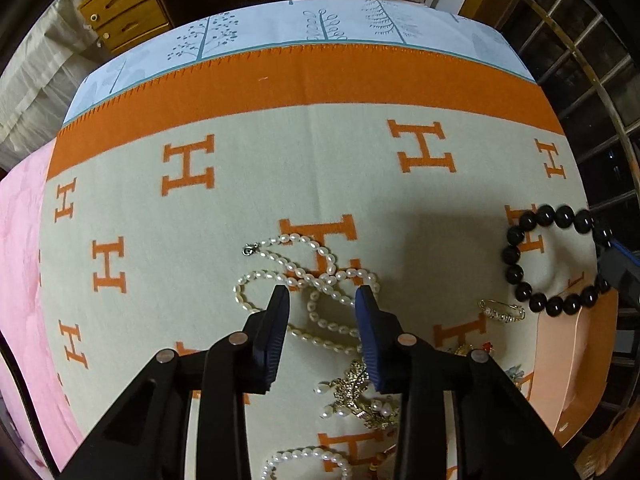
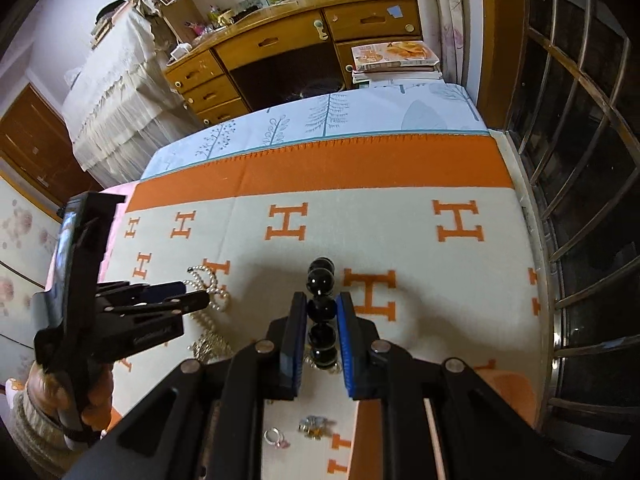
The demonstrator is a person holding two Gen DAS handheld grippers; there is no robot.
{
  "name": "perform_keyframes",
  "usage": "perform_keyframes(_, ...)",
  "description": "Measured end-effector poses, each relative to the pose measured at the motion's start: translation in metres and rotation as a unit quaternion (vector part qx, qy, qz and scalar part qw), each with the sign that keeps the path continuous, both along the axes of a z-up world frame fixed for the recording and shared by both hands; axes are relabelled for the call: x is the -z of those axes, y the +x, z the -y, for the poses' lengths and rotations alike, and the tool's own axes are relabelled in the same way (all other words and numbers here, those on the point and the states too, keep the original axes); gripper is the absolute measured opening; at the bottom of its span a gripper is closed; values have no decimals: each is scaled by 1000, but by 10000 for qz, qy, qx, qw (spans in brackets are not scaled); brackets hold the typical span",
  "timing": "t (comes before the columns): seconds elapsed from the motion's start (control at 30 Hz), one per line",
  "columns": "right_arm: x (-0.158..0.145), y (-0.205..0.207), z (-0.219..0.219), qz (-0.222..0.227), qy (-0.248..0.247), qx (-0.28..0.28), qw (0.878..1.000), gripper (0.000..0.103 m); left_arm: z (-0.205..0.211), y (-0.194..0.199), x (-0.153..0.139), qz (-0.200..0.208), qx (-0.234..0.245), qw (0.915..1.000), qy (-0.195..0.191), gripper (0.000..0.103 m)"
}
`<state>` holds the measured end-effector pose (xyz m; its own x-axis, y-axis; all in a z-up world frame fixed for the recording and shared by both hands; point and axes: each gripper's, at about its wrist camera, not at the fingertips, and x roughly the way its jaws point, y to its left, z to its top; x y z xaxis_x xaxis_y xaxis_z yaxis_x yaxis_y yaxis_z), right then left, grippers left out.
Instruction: Organize jewelry
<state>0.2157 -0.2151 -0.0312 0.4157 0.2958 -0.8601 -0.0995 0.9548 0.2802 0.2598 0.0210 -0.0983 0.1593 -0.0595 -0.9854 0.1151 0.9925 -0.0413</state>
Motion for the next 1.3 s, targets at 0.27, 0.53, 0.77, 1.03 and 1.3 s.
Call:
perform_keyframes(0.27,3,-16,6,67,61,-6,10000,15,10,8,19,-241,-177,9995,89,27)
perform_keyframes(0.53,0,-31,15,150,167,-27,9997,15,20,23,26,-215,-316,9992,147,27)
perform_keyframes(0.77,3,-37,27,132,281,74,9995,15,16,15,28,14,-574,9983,101,3)
perform_keyframes(1.03,-27,-62,36,537,499,-6,9973,15,4,-15,-15,684,-913,9934,-83,3)
perform_keyframes(1.3,-73,-100,55,1230,631,122,9903,15,10,-59,-119,1531,-516,9855,-510,3)
